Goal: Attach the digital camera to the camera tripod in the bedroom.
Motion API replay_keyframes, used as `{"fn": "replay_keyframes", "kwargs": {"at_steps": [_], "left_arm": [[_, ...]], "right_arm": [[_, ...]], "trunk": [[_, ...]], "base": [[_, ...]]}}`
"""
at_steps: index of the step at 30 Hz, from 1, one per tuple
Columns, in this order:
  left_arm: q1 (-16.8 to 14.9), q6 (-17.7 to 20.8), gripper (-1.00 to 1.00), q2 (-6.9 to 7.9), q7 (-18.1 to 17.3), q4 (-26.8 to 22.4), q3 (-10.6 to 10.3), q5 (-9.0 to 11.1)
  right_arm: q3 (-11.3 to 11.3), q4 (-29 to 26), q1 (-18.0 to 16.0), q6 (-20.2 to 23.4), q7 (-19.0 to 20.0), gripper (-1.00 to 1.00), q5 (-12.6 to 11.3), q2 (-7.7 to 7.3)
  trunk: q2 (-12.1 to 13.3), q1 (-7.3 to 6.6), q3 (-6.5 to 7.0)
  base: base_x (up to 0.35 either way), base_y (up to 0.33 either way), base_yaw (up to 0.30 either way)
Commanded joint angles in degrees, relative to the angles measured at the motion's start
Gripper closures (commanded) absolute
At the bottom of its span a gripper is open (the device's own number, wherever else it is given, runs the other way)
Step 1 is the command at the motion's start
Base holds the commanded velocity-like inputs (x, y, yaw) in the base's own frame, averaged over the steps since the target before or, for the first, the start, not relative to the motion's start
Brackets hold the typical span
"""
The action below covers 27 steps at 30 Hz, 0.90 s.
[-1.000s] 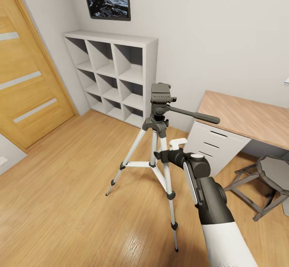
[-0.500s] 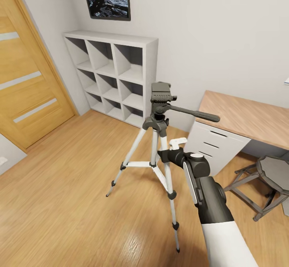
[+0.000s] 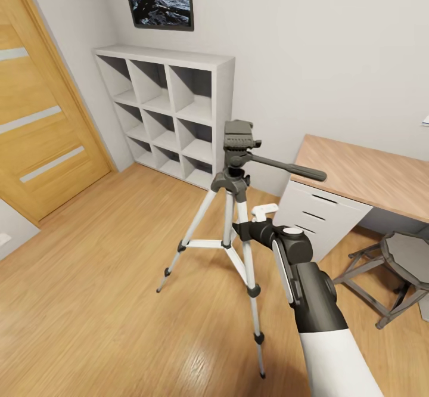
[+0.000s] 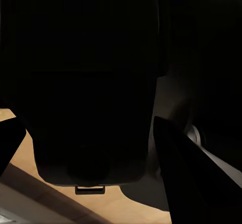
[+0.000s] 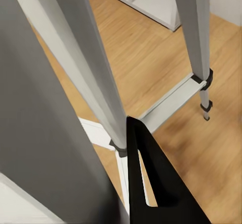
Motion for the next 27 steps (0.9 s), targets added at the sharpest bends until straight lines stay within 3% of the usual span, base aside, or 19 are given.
{"fn": "replay_keyframes", "kwargs": {"at_steps": [1,5,6,7,8,9,10,11,12,14,15,17,19,20,22,23,24,25,27], "left_arm": [[0.0,0.0,1.0,0.03,0.2,-0.1,0.3,-0.3],[0.0,2.0,1.0,1.24,0.1,-1.8,0.3,-0.7],[-0.1,5.2,1.0,2.11,0.1,-4.9,0.3,-0.9],[-0.1,13.8,1.0,2.87,0.0,-13.6,0.2,-1.7],[-0.1,16.8,1.0,3.06,0.0,-16.6,0.2,-1.9],[-0.1,23.3,1.0,3.48,0.1,-23.4,0.2,-2.2],[-0.1,33.8,1.0,4.25,0.1,-35.0,0.3,-2.6],[-0.1,37.2,1.0,4.5,0.1,-39.2,0.3,-2.6],[-0.2,43.9,1.0,4.87,0.1,-47.5,0.3,-2.7],[-0.3,49.9,1.0,5.09,0.1,-55.2,0.3,-2.8],[-0.5,54.1,1.0,5.24,0.1,-61.4,0.4,-2.7],[-1.9,57.5,1.0,5.4,0.0,-66.8,0.4,-2.5],[-6.7,59.2,1.0,5.42,0.0,-68.6,0.4,-2.4],[-11.1,59.9,1.0,5.34,0.0,-67.8,0.4,-2.4],[-15.7,60.3,1.0,5.27,0.0,-65.5,0.4,-2.3],[-20.6,60.5,1.0,5.19,0.0,-62.1,0.4,-2.3],[-23.3,60.6,1.0,5.13,0.0,-60.1,0.4,-2.3],[-28.9,60.8,1.0,5.04,0.0,-55.8,0.4,-2.3],[-34.4,60.8,1.0,4.96,-0.1,-51.4,0.4,-2.3]], "right_arm": [[0.0,-0.1,0.0,0.3,0.5,1.0,0.3,0.03],[0.0,-0.2,0.0,0.2,0.6,1.0,0.4,0.03],[0.0,-0.2,0.0,0.3,0.6,1.0,0.4,0.03],[0.0,-0.2,0.0,0.3,0.6,1.0,0.5,0.03],[0.0,-0.2,0.0,0.3,0.6,1.0,0.5,0.03],[0.0,-0.2,0.0,0.3,0.6,1.0,0.5,0.03],[0.0,-0.2,0.0,0.3,0.6,1.0,0.5,0.03],[0.0,-0.2,0.0,0.3,0.6,1.0,0.5,0.03],[0.0,-0.2,0.0,0.3,0.6,1.0,0.5,0.03],[0.0,-0.2,0.0,0.3,0.6,1.0,0.5,0.03],[0.0,-0.2,0.0,0.3,0.6,1.0,0.5,0.03],[0.0,-0.2,0.0,0.3,0.6,1.0,0.5,0.03],[0.0,-0.1,0.0,0.4,0.7,1.0,0.5,0.03],[0.0,-0.1,0.0,0.4,0.7,1.0,0.5,0.03],[0.0,-0.1,0.0,0.4,0.6,1.0,0.5,0.03],[0.0,0.0,0.0,0.4,0.7,1.0,0.5,0.03],[0.0,0.0,0.0,0.4,0.6,1.0,0.5,0.03],[0.0,0.0,0.0,0.4,0.7,1.0,0.5,0.03],[0.0,0.0,0.0,0.4,0.7,1.0,0.5,0.03]], "trunk": [[-0.1,0.03,-0.09],[-0.1,0.03,-0.09],[-0.1,0.03,-0.09],[-0.1,0.03,-0.09],[-0.1,0.03,-0.09],[-0.1,0.03,-0.09],[-0.1,0.03,-0.09],[-0.1,0.03,-0.09],[-0.1,0.03,-0.09],[-0.1,0.03,-0.09],[-0.1,0.03,-0.09],[-0.1,0.03,-0.09],[-0.1,0.03,-0.09],[-0.1,0.03,-0.09],[-0.1,0.03,-0.09],[-0.1,0.03,-0.09],[-0.1,0.03,-0.09],[-0.1,0.03,-0.09],[-0.1,0.03,-0.09]], "base": [[0.0,0.0,0.0],[0.0,0.0,0.0],[0.0,0.0,0.0],[0.0,0.0,0.0],[0.0,0.0,0.0],[0.0,0.0,0.0],[0.0,0.0,0.0],[0.0,0.0,0.0],[0.0,0.0,0.0],[0.0,0.0,0.0],[0.0,0.0,0.0],[0.0,0.0,0.0],[0.0,0.0,0.0],[0.0,0.0,0.0],[0.0,0.0,0.0],[0.0,0.0,0.0],[0.0,0.0,0.0],[0.0,0.0,0.0],[0.0,0.0,0.0]]}}
